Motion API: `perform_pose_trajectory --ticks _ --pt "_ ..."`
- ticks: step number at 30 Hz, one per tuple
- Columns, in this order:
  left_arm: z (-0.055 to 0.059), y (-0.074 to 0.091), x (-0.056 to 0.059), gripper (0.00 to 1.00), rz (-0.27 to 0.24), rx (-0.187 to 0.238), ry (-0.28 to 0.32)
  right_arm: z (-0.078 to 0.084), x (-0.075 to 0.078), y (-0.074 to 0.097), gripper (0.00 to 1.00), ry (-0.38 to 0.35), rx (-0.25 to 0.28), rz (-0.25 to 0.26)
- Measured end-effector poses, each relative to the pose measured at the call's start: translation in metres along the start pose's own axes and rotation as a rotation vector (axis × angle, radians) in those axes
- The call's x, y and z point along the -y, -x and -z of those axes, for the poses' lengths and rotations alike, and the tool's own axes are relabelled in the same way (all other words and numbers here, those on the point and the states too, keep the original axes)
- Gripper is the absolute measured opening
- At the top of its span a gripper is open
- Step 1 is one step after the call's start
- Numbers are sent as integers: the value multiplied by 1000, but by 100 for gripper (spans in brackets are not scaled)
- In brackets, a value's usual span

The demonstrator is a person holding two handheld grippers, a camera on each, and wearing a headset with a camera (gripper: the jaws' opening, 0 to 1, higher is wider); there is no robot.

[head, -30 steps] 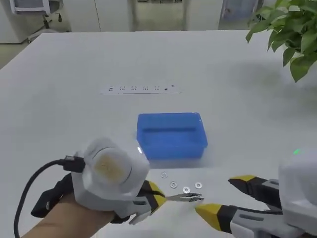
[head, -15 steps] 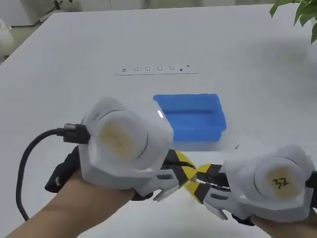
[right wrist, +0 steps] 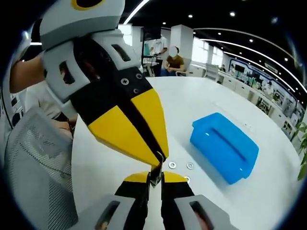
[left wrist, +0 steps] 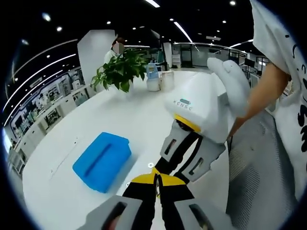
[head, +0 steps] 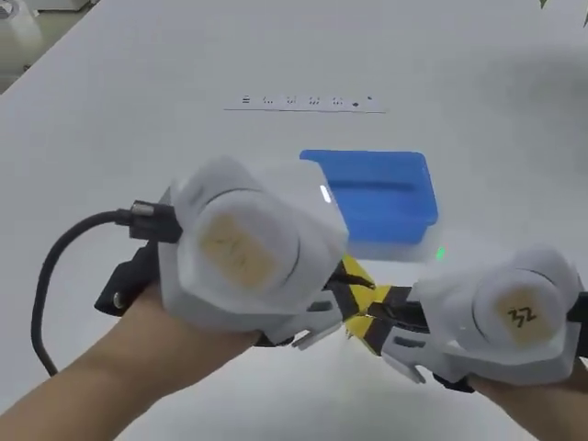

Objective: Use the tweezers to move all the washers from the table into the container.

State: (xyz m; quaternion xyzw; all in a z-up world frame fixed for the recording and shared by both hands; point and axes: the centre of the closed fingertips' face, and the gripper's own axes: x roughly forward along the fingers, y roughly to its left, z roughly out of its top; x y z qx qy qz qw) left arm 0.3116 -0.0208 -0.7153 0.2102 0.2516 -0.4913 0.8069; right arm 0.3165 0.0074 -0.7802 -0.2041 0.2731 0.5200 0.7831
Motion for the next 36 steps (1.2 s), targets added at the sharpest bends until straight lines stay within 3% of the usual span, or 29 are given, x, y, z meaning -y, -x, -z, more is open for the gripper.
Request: perform_pose_trajectory --ticks 2,4,7,9,11,12,15,18,21,30,36 --pt "-1 1 -3 0 -31 20 31 -1 2 0 4 13 2 11" --pt "4 1 -1 10 -25 22 87 -3 3 0 4 12 6 18" --pt "7 4 -15 24 -120 66 135 -5 8 -2 4 -12 9 25" --pt "13 7 -20 32 -155 93 213 -6 12 -4 4 -13 8 32" --pt "23 8 -25 46 -192 100 300 -10 18 -6 4 -18 13 44" --pt "27 10 -28 47 -205 116 325 -10 20 -8 4 -11 7 42" --pt "44 12 -27 51 -209 86 376 -16 27 -13 4 -41 32 39" --pt "55 15 -28 63 -238 60 387 -23 33 -17 4 -97 65 16" --pt "65 15 -26 70 -250 36 416 -25 35 -22 4 -102 64 10" --pt "68 14 -15 67 -253 27 426 -26 35 -25 4 -99 43 2" --pt "68 15 -18 67 -258 22 424 -29 36 -25 5 -94 42 -8"
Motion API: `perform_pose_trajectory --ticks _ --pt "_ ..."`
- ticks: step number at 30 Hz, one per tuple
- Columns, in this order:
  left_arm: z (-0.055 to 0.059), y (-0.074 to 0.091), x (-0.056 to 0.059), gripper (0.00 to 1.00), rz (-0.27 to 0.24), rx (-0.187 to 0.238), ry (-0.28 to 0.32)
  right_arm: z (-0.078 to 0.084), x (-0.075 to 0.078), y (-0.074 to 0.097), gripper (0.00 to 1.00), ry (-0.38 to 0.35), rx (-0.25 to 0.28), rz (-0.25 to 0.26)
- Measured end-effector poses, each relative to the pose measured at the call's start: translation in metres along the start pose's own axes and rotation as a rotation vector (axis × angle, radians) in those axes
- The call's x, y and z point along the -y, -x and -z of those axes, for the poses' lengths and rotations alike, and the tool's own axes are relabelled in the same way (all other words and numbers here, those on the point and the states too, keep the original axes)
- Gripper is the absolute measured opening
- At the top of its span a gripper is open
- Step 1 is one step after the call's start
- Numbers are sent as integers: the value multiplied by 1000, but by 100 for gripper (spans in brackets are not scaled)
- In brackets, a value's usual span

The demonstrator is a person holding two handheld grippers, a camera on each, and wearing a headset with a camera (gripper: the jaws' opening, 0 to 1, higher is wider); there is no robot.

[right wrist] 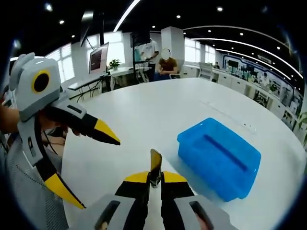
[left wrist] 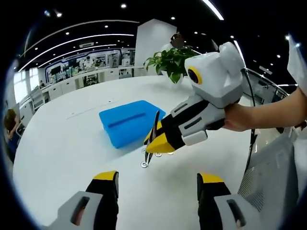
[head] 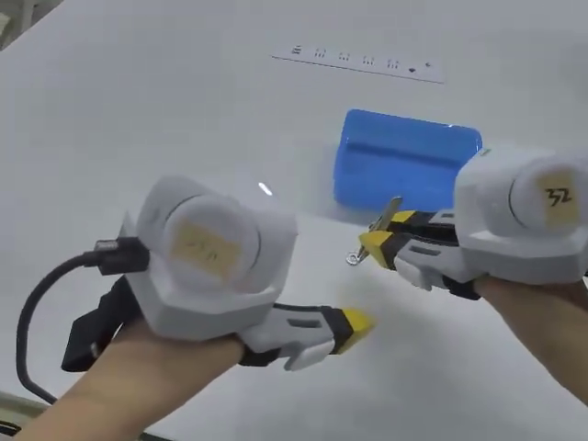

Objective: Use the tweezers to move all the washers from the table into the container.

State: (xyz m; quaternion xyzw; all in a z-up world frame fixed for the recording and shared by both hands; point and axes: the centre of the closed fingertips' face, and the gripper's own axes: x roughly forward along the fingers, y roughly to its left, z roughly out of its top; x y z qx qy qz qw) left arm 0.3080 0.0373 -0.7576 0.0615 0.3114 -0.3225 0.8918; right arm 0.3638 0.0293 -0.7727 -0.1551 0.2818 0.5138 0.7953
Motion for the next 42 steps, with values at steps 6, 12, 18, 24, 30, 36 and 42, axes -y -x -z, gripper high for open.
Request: perform_pose_trajectory --ticks 6,12,18,24,30,36,42 --pt "-2 0 -5 66 -7 -2 -15 2 0 -3 5 1 -15 -6" --pt "-9 3 -10 65 -12 9 -25 -1 -4 -5 5 32 -15 -6" --pt "-15 5 -9 65 -1 22 -42 2 -6 -9 5 41 -35 -3" --pt "-59 13 -4 49 60 149 -48 1 -9 -10 4 73 -38 2" --pt "-72 -6 -1 23 125 167 -36 1 -10 -10 4 87 -30 11" --pt "-63 -22 1 8 140 133 -82 2 -8 -9 4 79 -20 16" --pt "-64 -23 -4 0 149 130 -97 2 -9 -7 4 89 -21 15"
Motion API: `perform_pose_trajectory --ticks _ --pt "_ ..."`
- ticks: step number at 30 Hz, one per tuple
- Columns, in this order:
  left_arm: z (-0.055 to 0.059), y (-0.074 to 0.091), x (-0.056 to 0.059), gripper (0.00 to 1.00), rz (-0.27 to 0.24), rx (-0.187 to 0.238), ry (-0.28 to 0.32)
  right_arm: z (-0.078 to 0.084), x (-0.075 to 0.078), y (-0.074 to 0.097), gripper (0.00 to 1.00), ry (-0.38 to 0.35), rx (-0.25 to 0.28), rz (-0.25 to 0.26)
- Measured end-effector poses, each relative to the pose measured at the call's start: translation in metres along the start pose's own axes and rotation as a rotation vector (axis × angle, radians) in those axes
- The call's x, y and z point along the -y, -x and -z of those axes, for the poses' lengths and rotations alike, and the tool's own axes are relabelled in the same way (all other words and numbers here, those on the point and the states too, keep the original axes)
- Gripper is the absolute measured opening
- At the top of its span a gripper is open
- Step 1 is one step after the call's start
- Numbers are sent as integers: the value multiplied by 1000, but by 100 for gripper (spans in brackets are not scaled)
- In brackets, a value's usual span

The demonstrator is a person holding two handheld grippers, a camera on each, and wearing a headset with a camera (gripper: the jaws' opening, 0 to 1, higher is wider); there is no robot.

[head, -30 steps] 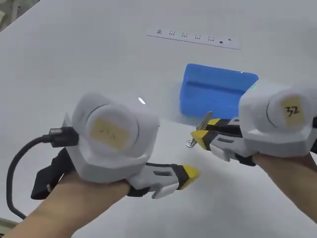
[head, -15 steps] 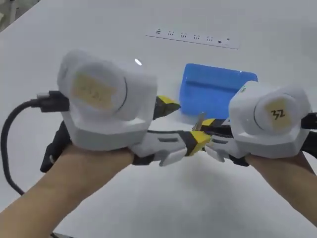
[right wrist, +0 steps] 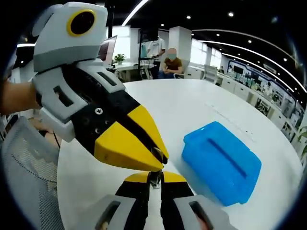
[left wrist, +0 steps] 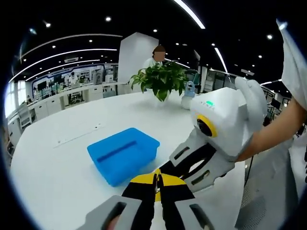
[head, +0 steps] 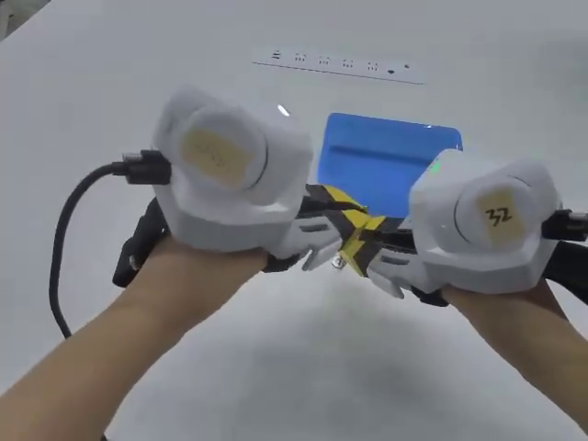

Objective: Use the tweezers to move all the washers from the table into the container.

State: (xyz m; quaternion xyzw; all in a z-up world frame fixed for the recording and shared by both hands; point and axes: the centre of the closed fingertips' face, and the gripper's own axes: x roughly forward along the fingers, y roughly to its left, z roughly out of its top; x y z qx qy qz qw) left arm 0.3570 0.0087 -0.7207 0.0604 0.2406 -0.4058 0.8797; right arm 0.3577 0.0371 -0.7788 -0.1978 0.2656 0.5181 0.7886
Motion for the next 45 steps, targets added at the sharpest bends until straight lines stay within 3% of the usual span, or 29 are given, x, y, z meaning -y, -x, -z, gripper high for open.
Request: perform_pose_trajectory --ticks 8,13,18,21,23,24,25,26,29,32,34,38,40,42,45 --pt "1 3 -3 0 27 -15 -37 -2 -2 -3 5 45 3 -15" --pt "2 3 -1 0 59 -10 -21 -2 -3 -6 5 66 3 -19" --pt "2 3 -2 0 41 -11 -56 -2 -1 -9 4 61 12 -31" --pt "3 4 -3 0 17 -15 -34 -2 -1 -10 3 67 11 -35" --pt "4 9 -5 9 -21 -2 -8 -2 -2 -10 3 82 9 -33" --pt "5 12 -3 11 -16 2 13 -1 -2 -10 3 84 9 -33" --pt "6 17 -4 14 -43 21 60 -1 -2 -9 3 80 9 -32" --pt "6 21 -4 18 -56 36 68 0 -1 -9 3 74 9 -31" --pt "21 34 -1 41 -109 19 111 -2 1 -6 3 38 21 -35" --pt "32 46 0 54 -171 -3 122 -7 5 -1 3 -11 34 -33" --pt "40 53 2 68 -206 -19 149 -11 8 4 3 -34 37 -29" --pt "50 67 3 81 -293 -10 179 -21 14 14 3 -68 62 -20" --pt "56 72 5 89 -309 -12 204 -30 16 19 3 -121 91 -35" --pt "62 78 8 94 -335 -14 230 -39 23 24 3 -128 109 -23" --pt "70 82 10 99 -358 -24 224 -52 31 30 2 -122 135 -2"
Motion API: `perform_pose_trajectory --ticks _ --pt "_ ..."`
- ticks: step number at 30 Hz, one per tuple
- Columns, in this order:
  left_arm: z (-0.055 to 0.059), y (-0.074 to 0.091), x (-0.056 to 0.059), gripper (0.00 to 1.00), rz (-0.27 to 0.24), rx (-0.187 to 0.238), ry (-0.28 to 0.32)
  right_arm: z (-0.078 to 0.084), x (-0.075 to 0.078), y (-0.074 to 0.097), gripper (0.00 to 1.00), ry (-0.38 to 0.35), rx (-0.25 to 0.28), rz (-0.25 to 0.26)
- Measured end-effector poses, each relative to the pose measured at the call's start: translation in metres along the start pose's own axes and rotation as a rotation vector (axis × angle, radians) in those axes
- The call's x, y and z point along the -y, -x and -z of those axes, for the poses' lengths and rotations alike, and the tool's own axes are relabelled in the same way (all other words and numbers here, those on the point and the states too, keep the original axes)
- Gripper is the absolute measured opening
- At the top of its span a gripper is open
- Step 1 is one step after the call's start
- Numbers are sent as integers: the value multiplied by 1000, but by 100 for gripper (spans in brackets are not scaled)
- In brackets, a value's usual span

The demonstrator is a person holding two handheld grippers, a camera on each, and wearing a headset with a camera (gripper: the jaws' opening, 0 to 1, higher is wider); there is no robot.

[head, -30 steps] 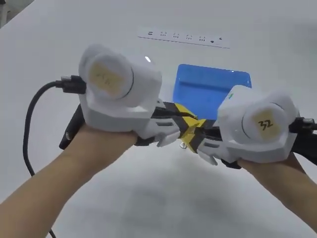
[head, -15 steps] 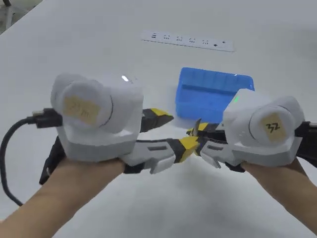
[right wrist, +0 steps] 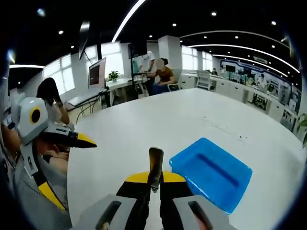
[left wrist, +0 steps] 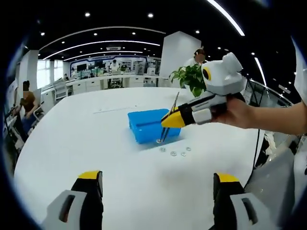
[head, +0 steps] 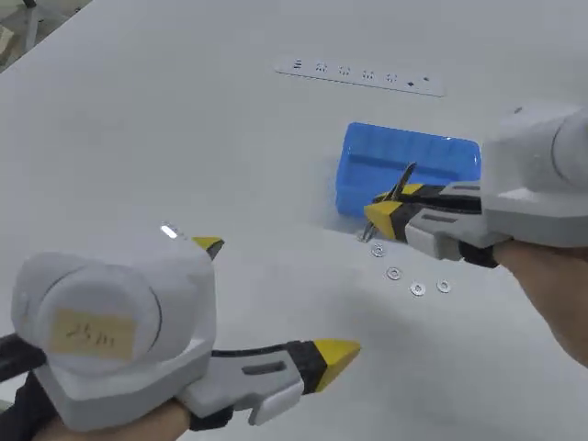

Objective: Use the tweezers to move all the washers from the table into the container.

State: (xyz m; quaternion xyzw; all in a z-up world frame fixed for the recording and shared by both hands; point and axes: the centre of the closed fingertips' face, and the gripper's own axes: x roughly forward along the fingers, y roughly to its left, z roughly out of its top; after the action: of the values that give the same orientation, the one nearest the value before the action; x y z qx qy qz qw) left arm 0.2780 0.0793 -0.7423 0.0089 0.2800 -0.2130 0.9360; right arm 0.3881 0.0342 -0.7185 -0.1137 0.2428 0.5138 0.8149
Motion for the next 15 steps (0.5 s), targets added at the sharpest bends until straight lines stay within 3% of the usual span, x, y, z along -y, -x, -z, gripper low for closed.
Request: perform_pose_trajectory --ticks 3,6,9,15 --pt "8 1 -3 99 -23 -18 3 -15 8 1 2 21 21 19" --pt "6 5 -4 99 -49 -7 -19 -26 17 0 2 41 38 48" --pt "7 6 -4 99 -56 -8 -34 -37 29 -4 2 16 65 73" --pt "16 1 -3 98 -63 -49 -76 -34 45 -24 2 21 55 121"
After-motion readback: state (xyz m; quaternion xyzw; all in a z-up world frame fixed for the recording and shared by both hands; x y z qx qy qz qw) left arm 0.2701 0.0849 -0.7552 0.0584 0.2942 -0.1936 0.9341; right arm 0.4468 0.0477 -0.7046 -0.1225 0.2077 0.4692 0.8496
